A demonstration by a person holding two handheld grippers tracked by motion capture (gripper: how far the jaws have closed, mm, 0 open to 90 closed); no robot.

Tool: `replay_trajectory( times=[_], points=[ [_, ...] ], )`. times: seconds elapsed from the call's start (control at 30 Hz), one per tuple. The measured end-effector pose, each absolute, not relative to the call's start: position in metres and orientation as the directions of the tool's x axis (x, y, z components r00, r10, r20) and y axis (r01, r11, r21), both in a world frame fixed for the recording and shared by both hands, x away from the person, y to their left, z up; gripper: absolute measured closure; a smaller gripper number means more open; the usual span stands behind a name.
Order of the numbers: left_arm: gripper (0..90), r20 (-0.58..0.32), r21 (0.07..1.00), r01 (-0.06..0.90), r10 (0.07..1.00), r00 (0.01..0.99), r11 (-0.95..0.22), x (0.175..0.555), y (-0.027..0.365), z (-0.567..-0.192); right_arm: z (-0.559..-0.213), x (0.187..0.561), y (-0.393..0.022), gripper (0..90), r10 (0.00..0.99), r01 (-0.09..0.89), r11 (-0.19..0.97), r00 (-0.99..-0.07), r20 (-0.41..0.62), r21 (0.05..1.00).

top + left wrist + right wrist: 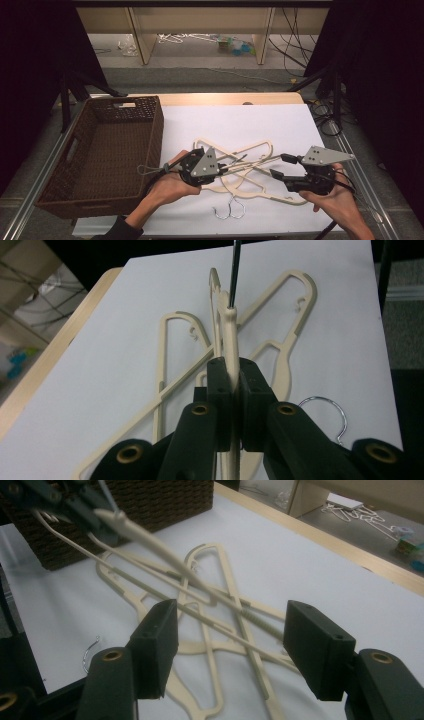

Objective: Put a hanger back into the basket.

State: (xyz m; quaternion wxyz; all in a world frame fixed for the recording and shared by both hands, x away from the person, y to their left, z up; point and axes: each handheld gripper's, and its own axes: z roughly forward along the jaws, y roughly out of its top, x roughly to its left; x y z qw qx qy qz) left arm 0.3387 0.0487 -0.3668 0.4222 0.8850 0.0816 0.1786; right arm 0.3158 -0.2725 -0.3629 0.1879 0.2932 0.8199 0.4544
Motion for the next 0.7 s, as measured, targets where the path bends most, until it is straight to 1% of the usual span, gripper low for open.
replay_trajectory(
  times=[0.03, 0.13, 0.2, 0.23, 0.27, 0.37, 0.43, 0.47, 0.57, 0.6, 0.63, 0.67, 0.7],
  points=[
    [85.7, 0.247, 0.776, -0.006, 0.295, 0.923, -0.630, 0.339, 0.049, -0.367, -0.363, 0.316, -0.273, 39.8, 0.652, 0.310, 0.415, -0.757, -0.042, 0.855],
    [85.7, 0.169, 0.817, 0.074, 0.361, 0.917, -0.572, 0.343, 0.057, -0.357, -0.369, 0.314, -0.268, 40.0, 0.636, 0.317, 0.439, -0.770, -0.042, 0.841],
    [85.7, 0.154, 0.821, 0.096, 0.380, 0.912, -0.563, 0.345, 0.063, -0.349, -0.369, 0.313, -0.266, 40.0, 0.637, 0.316, 0.446, -0.770, -0.049, 0.837],
    [85.7, 0.127, 0.822, 0.132, 0.405, 0.906, -0.554, 0.346, 0.067, -0.340, -0.371, 0.311, -0.264, 40.0, 0.623, 0.315, 0.455, -0.781, -0.045, 0.833],
    [85.7, 0.127, 0.822, 0.132, 0.405, 0.906, -0.554, 0.346, 0.067, -0.340, -0.371, 0.311, -0.264, 40.0, 0.623, 0.315, 0.455, -0.781, -0.045, 0.833],
    [85.7, 0.098, 0.822, 0.171, 0.430, 0.897, -0.543, 0.349, 0.074, -0.327, -0.372, 0.309, -0.261, 39.6, 0.598, 0.310, 0.470, -0.800, -0.039, 0.826],
    [85.6, 0.063, 0.829, 0.203, 0.448, 0.892, -0.521, 0.350, 0.079, -0.319, -0.376, 0.308, -0.259, 39.5, 0.581, 0.302, 0.479, -0.813, -0.039, 0.824],
    [85.6, 0.062, 0.822, 0.212, 0.452, 0.890, -0.529, 0.350, 0.086, -0.308, -0.379, 0.307, -0.258, 39.6, 0.572, 0.307, 0.487, -0.819, -0.033, 0.818],
    [85.6, 0.061, 0.827, 0.218, 0.470, 0.881, -0.518, 0.350, 0.095, -0.296, -0.382, 0.306, -0.257, 39.6, 0.565, 0.310, 0.493, -0.825, -0.028, 0.813],
    [85.6, 0.060, 0.838, 0.223, 0.490, 0.870, -0.499, 0.350, 0.100, -0.288, -0.384, 0.306, -0.257, 39.6, 0.564, 0.309, 0.492, -0.825, -0.027, 0.814],
    [85.6, 0.067, 0.837, 0.217, 0.489, 0.870, -0.502, 0.351, 0.105, -0.283, -0.386, 0.306, -0.257, 39.6, 0.559, 0.312, 0.492, -0.829, -0.020, 0.813],
    [85.6, 0.057, 0.848, 0.227, 0.507, 0.860, -0.479, 0.352, 0.117, -0.272, -0.388, 0.306, -0.258, 39.6, 0.559, 0.315, 0.491, -0.829, -0.017, 0.812],
    [85.6, 0.057, 0.848, 0.227, 0.507, 0.860, -0.479, 0.352, 0.117, -0.272, -0.388, 0.306, -0.258, 39.6, 0.559, 0.315, 0.491, -0.829, -0.017, 0.812]
  ],
)
